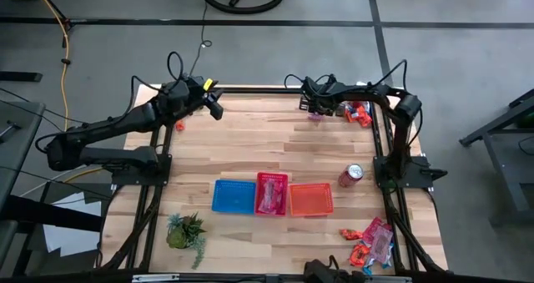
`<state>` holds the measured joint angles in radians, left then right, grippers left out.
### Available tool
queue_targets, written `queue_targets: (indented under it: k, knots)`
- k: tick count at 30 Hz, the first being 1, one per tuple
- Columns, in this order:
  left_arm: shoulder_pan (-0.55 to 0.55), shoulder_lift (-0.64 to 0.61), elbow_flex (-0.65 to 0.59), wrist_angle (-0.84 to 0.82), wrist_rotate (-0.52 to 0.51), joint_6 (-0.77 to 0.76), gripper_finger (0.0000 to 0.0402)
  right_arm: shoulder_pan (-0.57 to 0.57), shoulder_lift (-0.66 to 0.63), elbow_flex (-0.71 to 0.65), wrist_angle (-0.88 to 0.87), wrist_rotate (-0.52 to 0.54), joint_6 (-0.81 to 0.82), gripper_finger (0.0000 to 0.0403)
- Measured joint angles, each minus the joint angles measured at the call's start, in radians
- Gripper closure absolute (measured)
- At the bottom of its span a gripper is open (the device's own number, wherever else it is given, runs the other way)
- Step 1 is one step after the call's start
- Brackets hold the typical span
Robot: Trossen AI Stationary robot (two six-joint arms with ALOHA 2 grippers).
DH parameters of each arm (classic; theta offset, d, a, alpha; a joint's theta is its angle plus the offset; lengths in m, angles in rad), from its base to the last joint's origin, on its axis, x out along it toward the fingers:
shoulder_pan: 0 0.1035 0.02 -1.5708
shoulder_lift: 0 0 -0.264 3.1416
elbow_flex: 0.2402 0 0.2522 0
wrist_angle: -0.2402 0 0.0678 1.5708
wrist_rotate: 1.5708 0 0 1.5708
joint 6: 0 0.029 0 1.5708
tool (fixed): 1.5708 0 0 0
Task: Sort candy
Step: Put the red candy pack into the red bin
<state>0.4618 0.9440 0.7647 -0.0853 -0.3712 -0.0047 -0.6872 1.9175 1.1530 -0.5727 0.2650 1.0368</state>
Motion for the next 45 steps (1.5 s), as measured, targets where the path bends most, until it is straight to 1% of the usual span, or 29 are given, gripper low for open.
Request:
queue_targets:
  k: [2, 4, 5, 6, 9, 12, 13, 16, 18, 20, 23, 26, 29, 32, 36, 38, 40, 42, 45]
  knots:
    - [0.0, 0.0, 0.0, 0.0, 0.006, 0.002, 0.0252, 0.0, 0.001, 0.0, 0.007, -0.002, -0.047, 0.0294]
    - [0.0, 0.0, 0.0, 0.0, 0.021, 0.002, 0.0252, 0.0, 0.0, 0.0, 0.012, -0.008, -0.102, 0.0355]
    - [0.0, 0.0, 0.0, 0.0, 0.03, 0.002, 0.0252, 0.0, -0.004, 0.0, 0.012, -0.011, -0.133, 0.0376]
    - [0.0, 0.0, 0.0, 0.0, 0.038, 0.002, 0.0252, 0.0, -0.01, -0.002, 0.013, -0.016, -0.166, 0.0385]
    - [0.0, 0.0, 0.0, 0.0, 0.055, 0.002, 0.0252, 0.0, -0.046, -0.003, -0.003, -0.038, -0.229, 0.038]
    - [-0.003, 0.0, 0.0, 0.0, 0.072, 0.002, 0.0252, 0.006, -0.126, 0.002, 0.034, -0.056, -0.357, 0.0395]
    - [-0.003, 0.0, 0.0, 0.0, 0.094, 0.008, 0.0252, 0.01, -0.156, 0.002, 0.064, -0.089, -0.432, 0.0396]
    - [-0.004, 0.0, 0.0, 0.0, 0.176, 0.058, 0.0252, 0.036, -0.257, 0.002, 0.161, -0.288, -0.648, 0.0391]
    - [-0.004, 0.0, 0.0, 0.001, 0.213, 0.076, 0.0252, 0.059, -0.324, 0.005, 0.191, -0.383, -0.703, 0.0394]
    - [-0.004, 0.0, 0.0, 0.001, 0.236, 0.07, 0.0252, 0.089, -0.378, 0.005, 0.184, -0.428, -0.725, 0.0398]
    - [-0.004, 0.0, 0.0, 0.001, 0.237, 0.009, 0.0252, 0.156, -0.445, 0.005, 0.148, -0.438, -0.752, 0.0398]
    - [-0.007, 0.0, 0.0, 0.001, 0.242, -0.101, 0.0252, 0.253, -0.485, -0.005, 0.1, -0.454, -0.774, 0.0399]
    - [-0.02, 0.0, 0.0, 0.002, 0.291, -0.224, 0.0252, 0.367, -0.515, -0.054, 0.088, -0.488, -0.774, 0.04]
    - [-0.045, 0.0, 0.0, 0.003, 0.326, -0.348, 0.0252, 0.496, -0.537, -0.12, 0.109, -0.501, -0.749, 0.04]
    - [-0.085, 0.0, 0.0, 0.003, 0.333, -0.536, 0.0252, 0.662, -0.539, -0.19, 0.208, -0.51, -0.73, 0.04]
    - [-0.103, 0.0, 0.0, 0.009, 0.333, -0.611, 0.0252, 0.728, -0.529, -0.205, 0.277, -0.512, -0.767, 0.04]
    - [-0.121, 0.0, 0.0, 0.019, 0.333, -0.651, 0.0252, 0.779, -0.528, -0.208, 0.308, -0.512, -0.844, 0.04]
    - [-0.135, 0.0, 0.0, 0.034, 0.333, -0.665, 0.0252, 0.815, -0.528, -0.196, 0.333, -0.505, -0.932, 0.04]
    - [-0.152, 0.0, 0.0, 0.056, 0.328, -0.666, 0.0252, 0.846, -0.527, -0.153, 0.325, -0.458, -1.04, 0.04]
